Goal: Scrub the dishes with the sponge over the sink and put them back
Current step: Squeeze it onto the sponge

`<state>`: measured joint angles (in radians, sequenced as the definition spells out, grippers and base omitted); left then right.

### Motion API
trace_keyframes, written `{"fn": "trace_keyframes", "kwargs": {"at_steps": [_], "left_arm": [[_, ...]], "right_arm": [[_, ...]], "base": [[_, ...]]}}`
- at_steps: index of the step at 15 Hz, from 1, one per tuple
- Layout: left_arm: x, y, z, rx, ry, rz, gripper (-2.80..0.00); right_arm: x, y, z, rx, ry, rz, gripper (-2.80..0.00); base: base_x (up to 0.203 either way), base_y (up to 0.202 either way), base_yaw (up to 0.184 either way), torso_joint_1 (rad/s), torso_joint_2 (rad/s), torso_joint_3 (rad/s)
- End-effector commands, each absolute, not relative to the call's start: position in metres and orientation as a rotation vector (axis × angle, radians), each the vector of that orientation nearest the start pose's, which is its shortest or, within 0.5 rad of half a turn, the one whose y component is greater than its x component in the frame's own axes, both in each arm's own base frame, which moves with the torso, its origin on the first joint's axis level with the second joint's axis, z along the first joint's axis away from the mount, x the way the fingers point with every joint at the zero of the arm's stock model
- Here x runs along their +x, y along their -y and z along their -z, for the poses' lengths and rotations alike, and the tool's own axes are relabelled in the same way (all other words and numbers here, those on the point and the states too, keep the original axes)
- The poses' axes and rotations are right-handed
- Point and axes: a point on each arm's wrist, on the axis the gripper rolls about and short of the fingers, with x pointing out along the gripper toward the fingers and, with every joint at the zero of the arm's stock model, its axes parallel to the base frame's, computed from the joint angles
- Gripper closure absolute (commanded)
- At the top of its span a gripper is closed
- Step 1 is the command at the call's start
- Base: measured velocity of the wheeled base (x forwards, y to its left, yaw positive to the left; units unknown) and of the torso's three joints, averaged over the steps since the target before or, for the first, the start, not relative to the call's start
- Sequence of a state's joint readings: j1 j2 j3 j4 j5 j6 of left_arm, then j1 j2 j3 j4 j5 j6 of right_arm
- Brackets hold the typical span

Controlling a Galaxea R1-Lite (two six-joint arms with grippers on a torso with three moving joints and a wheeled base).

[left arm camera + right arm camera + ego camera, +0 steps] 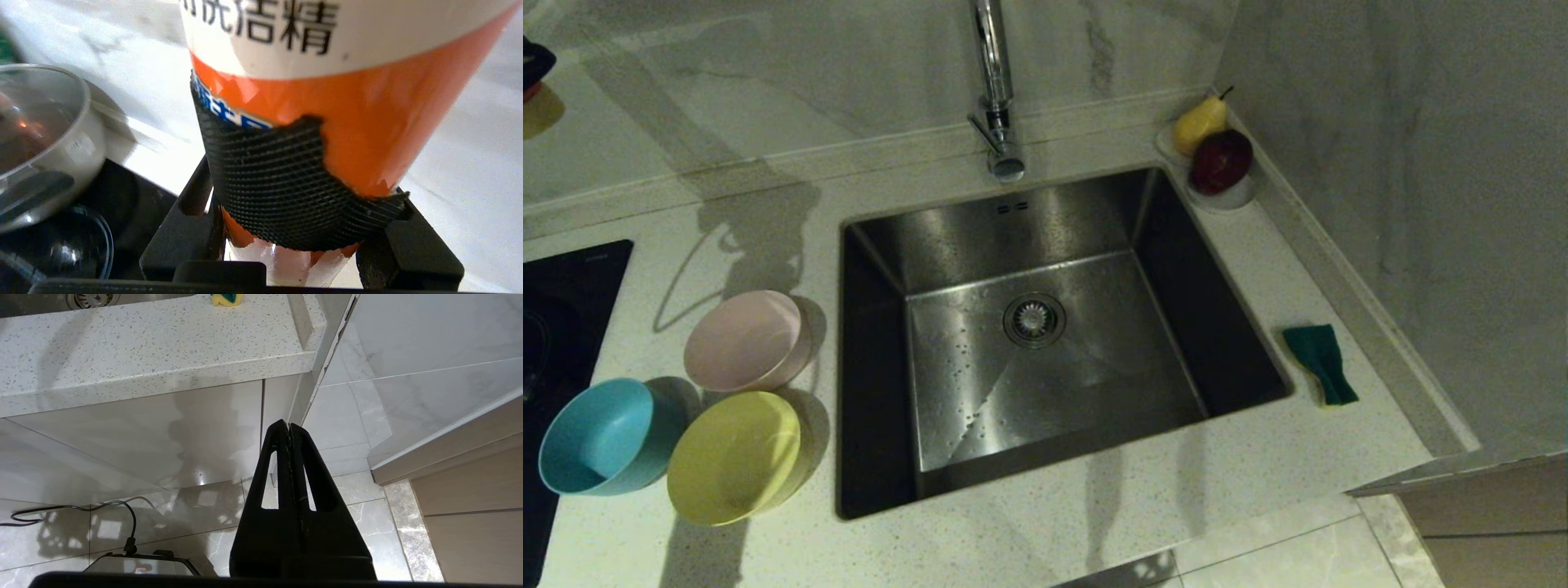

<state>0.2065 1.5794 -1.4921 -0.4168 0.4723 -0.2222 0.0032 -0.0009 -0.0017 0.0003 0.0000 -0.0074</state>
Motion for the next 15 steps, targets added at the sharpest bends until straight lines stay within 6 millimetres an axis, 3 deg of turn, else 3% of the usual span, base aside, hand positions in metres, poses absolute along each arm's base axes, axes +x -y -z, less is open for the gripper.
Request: {"fn": "trace_keyframes", "kwargs": {"at_steps": [1,3,7,10,15], "left_arm": [[0.205,-0.029,-0.423,-0.281,0.429,-0.516,0.00],[0.171,-0.007,-0.428,-0.258,0.367,-0.421,0.00],[0.129,0.004,-0.432,-0.095,0.318,-0.302,0.00],[0.105,0.015,-0.422,0.045,0.270,-0.091,0.00],[0.093,0.026,-0.411,0.282,0.269,0.062,0.00]], "right_arm": [[-0.023,0.000,-0.076,-0.008,0.003,-0.005,0.00],[-0.023,0.000,-0.076,-0.008,0.003,-0.003,0.00],[-0.023,0.000,-0.076,-0.008,0.002,-0.005,0.00],[-0.023,0.000,-0.076,-0.008,0.002,-0.003,0.00],[-0.023,0.000,-0.076,-0.008,0.002,-0.005,0.00]], "base": [[0.000,0.000,0.000,0.000,0.00,0.000],[0.000,0.000,0.000,0.000,0.00,0.000],[0.000,0.000,0.000,0.000,0.00,0.000],[0.000,0.000,0.000,0.000,0.00,0.000],[0.000,0.000,0.000,0.000,0.00,0.000]]}}
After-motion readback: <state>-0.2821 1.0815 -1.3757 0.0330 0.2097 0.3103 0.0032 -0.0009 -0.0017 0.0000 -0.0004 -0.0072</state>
